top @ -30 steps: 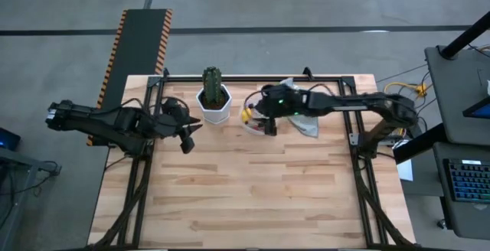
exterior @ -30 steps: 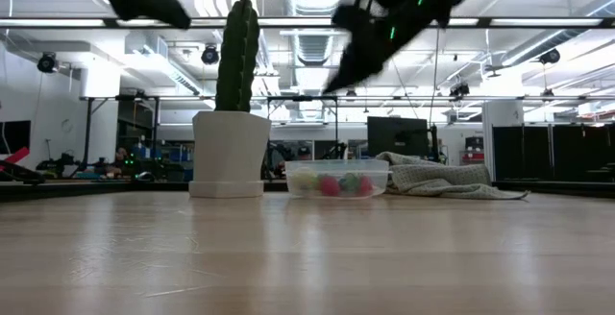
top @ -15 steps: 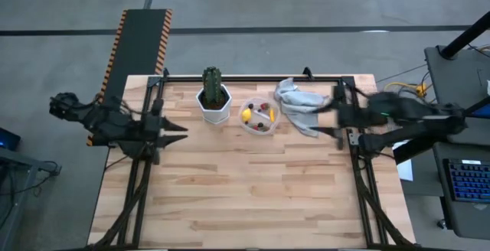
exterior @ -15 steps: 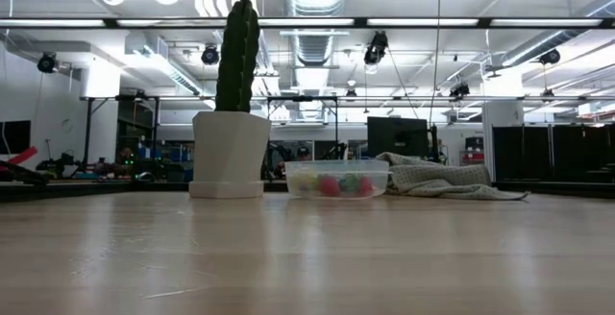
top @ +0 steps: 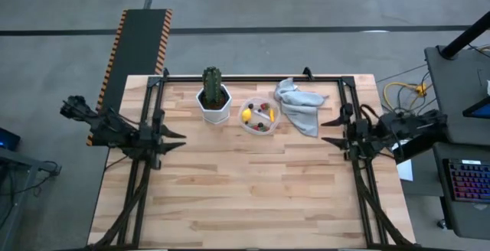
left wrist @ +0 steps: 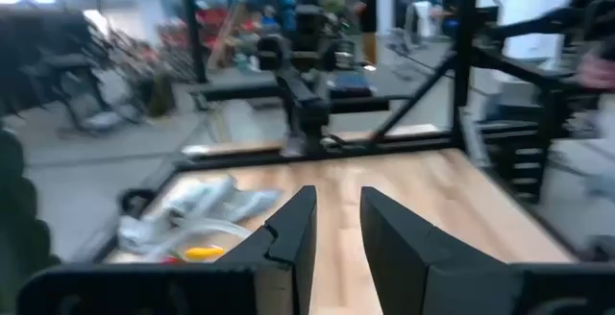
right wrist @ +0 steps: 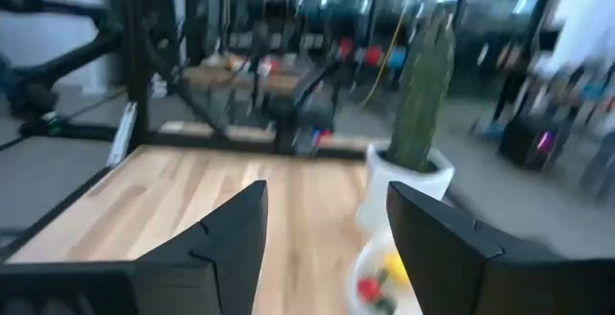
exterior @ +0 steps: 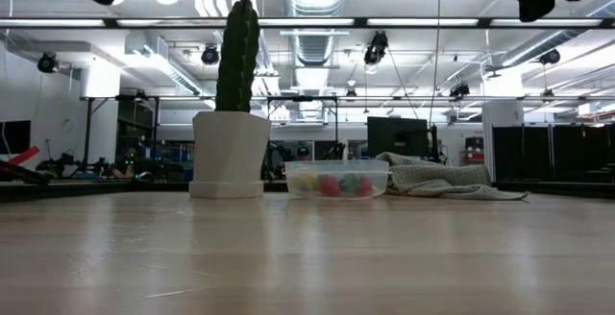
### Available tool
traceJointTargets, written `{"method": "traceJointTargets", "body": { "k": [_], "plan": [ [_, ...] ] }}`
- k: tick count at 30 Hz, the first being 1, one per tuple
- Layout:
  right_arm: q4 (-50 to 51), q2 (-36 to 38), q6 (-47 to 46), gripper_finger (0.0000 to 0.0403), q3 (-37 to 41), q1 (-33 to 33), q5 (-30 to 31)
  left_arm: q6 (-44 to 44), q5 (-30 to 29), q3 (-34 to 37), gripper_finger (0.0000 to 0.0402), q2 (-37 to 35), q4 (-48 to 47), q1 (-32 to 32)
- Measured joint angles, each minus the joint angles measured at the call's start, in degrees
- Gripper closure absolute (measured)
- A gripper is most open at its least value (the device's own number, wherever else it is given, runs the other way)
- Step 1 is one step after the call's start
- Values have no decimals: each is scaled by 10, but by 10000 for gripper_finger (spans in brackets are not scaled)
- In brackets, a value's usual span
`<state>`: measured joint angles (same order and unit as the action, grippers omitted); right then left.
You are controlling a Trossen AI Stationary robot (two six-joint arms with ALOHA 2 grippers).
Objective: Pick and placing Produce into tupperware
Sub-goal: Return to Home Position
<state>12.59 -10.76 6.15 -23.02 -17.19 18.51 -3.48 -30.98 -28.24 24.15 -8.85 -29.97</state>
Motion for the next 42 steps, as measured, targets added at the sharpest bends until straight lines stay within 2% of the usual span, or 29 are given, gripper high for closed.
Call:
{"method": "traceJointTargets", "body": {
  "k": [4, 11, 17, 23, 27, 32, 35, 37, 42],
  "plan": [
    [-121, 23, 74, 196, 58, 11, 26, -84, -39, 60, 333, -22, 119, 19],
    [-109, 52, 87, 196, 58, 74, 23, -101, -31, 94, 334, -93, 126, 100],
    [-93, 36, 84, 196, 44, 137, -8, -103, 22, 98, 334, -110, 124, 165],
    [-55, 23, 43, 196, 48, 204, -48, -48, 81, 127, 334, -91, 114, 218],
    [-77, 13, 20, 196, 50, 242, -125, -13, 141, 147, 334, -85, 119, 237],
    [-73, -7, 22, 196, 57, 269, -158, -16, 186, 157, 334, -91, 134, 252],
    [-123, -25, 40, 196, 57, 298, -174, -31, 202, 159, 334, -88, 164, 282],
    [-152, -39, 33, 196, 56, 323, -222, -25, 248, 158, 334, -83, 168, 310],
    [-139, -81, -15, 196, 66, 379, -283, 18, 293, 165, 334, -66, 150, 364]
  ]
}}
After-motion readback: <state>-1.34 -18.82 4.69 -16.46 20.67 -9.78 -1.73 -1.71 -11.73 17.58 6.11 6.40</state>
